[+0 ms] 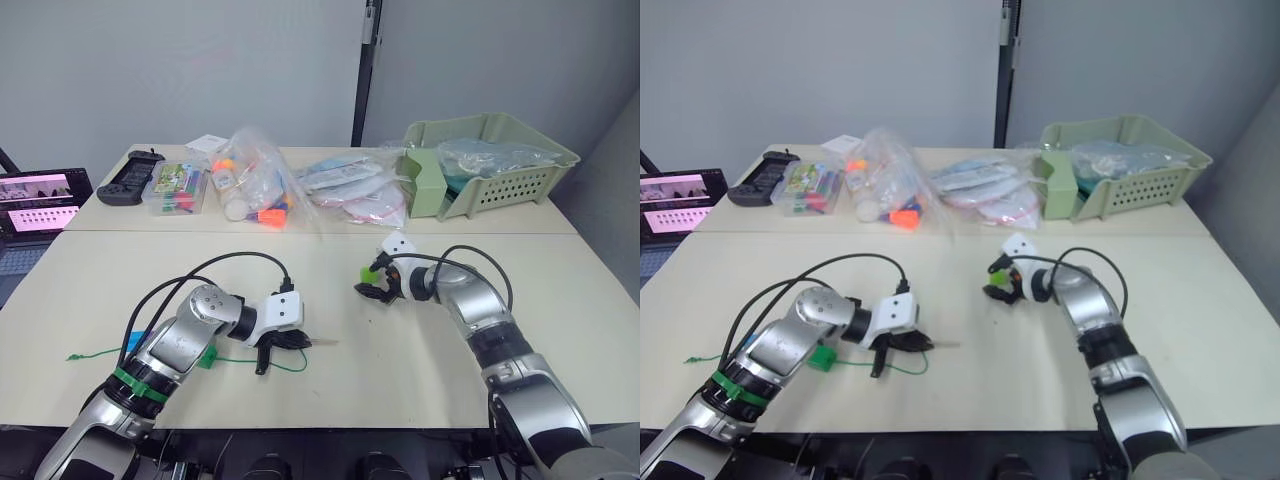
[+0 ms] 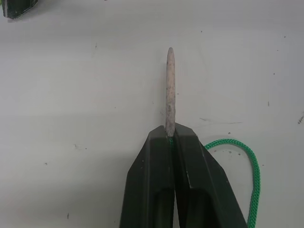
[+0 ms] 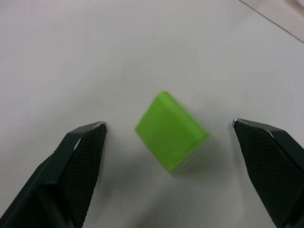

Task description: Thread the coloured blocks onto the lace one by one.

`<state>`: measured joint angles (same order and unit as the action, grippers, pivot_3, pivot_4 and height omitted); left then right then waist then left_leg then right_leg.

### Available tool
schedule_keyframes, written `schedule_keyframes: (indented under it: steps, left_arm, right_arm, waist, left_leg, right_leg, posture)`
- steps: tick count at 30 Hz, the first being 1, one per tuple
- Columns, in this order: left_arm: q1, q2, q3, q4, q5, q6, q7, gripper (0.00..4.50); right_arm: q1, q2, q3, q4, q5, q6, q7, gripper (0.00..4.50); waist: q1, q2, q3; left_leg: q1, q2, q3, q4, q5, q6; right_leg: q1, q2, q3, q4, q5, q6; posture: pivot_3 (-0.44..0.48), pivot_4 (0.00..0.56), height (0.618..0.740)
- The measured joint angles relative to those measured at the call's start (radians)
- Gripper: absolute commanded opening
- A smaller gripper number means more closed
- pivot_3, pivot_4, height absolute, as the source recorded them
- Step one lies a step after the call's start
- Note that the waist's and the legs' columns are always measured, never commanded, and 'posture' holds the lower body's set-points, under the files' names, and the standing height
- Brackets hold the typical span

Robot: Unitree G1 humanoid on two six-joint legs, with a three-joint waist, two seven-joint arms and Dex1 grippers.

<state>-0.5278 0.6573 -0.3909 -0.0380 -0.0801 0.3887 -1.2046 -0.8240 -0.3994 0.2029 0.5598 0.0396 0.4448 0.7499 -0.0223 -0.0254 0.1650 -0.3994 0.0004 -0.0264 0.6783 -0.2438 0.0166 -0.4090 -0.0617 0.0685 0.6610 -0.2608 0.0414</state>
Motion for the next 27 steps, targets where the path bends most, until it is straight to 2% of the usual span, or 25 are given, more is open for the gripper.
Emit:
schedule_keyframes:
  steps: [13, 16, 22, 23, 27]
  left_arm:
    - [0.017, 0.002, 0.004, -0.016, -0.001, 0.005, 0.005, 0.0]
    - [0.02, 0.003, 0.004, -0.021, -0.001, 0.008, 0.005, 0.0]
    - [0.026, 0.004, 0.004, -0.037, -0.002, 0.027, 0.006, 0.0]
    - [0.026, 0.005, 0.004, -0.038, -0.002, 0.028, 0.006, 0.0]
    - [0.027, 0.006, 0.004, -0.041, -0.002, 0.03, 0.006, 0.0]
  right_arm:
    - [-0.18, 0.006, 0.035, 0.285, -0.021, -0.005, 0.29, 4.47]
    - [-0.209, 0.021, 0.028, 0.361, -0.03, -0.049, 0.283, 3.67]
    - [-0.227, 0.031, 0.024, 0.434, -0.07, -0.158, 0.246, 1.57]
    - [-0.223, 0.033, 0.027, 0.433, -0.077, -0.18, 0.248, 1.33]
    - [-0.21, 0.035, 0.028, 0.425, -0.099, -0.248, 0.251, 1.27]
  waist:
    - [-0.017, 0.0, 0.0]
    - [-0.02, 0.0, 0.0]
    - [-0.023, 0.0, 0.0]
    - [-0.024, 0.0, 0.0]
    - [-0.024, 0.0, 0.0]
  left_leg:
    - [0.003, 0.0, -0.001, 0.0, 0.0, 0.0]
    - [0.005, 0.0, -0.001, 0.0, 0.0, 0.0]
    - [0.005, 0.0, -0.001, -0.001, 0.0, 0.0]
    - [0.005, 0.0, -0.001, -0.001, 0.0, 0.0]
    - [0.005, 0.0, -0.001, -0.001, 0.0, 0.0]
  right_leg:
    - [0.002, 0.0, 0.0, 0.001, 0.0, 0.0]
    - [0.004, 0.0, 0.0, 0.001, 0.0, 0.0]
    - [0.004, 0.0, 0.0, 0.001, 0.0, 0.0]
    - [0.004, 0.0, 0.0, 0.001, 0.0, 0.0]
    - [0.004, 0.0, 0.0, 0.001, 0.0, 0.0]
  posture:
    - [0.0, 0.15, 0.74]
    - [0.0, 0.15, 0.74]
    - [0.0, 0.15, 0.74]
    - [0.0, 0.15, 0.74]
    - [0.0, 0.15, 0.74]
